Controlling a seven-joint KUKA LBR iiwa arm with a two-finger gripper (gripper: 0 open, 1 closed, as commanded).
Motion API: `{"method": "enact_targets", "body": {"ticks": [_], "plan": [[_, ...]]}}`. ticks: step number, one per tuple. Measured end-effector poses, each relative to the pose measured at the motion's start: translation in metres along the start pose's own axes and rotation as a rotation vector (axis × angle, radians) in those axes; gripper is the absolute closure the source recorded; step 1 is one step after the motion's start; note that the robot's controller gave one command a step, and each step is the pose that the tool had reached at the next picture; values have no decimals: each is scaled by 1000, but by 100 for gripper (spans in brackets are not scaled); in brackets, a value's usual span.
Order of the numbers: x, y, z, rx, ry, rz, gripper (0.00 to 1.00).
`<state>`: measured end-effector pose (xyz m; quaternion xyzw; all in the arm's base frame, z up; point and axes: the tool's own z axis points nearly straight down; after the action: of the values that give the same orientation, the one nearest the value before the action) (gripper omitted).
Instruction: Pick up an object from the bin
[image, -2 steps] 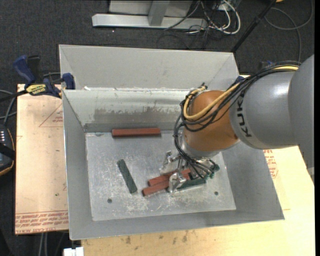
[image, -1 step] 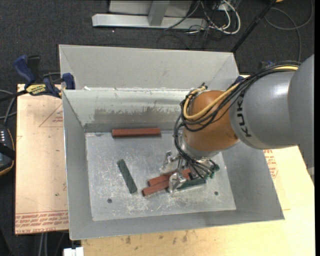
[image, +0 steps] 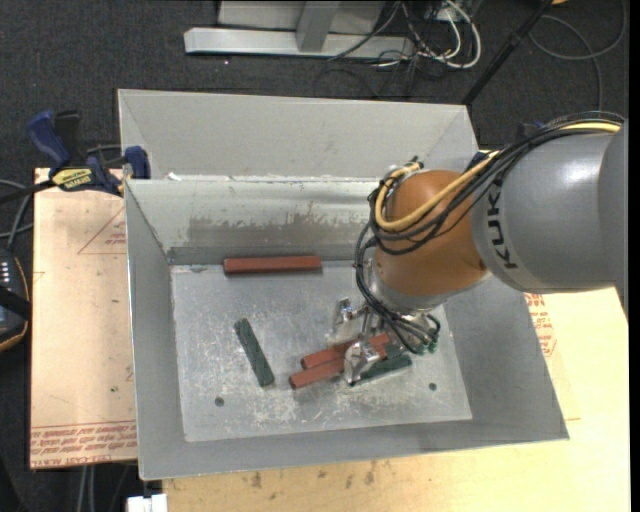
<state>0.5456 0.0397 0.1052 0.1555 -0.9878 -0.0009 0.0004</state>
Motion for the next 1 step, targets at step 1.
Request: {"method": "enact_targets", "body": {"ticks": [1], "plan": [[-4,0,-32,0,-3,56,100]]}}
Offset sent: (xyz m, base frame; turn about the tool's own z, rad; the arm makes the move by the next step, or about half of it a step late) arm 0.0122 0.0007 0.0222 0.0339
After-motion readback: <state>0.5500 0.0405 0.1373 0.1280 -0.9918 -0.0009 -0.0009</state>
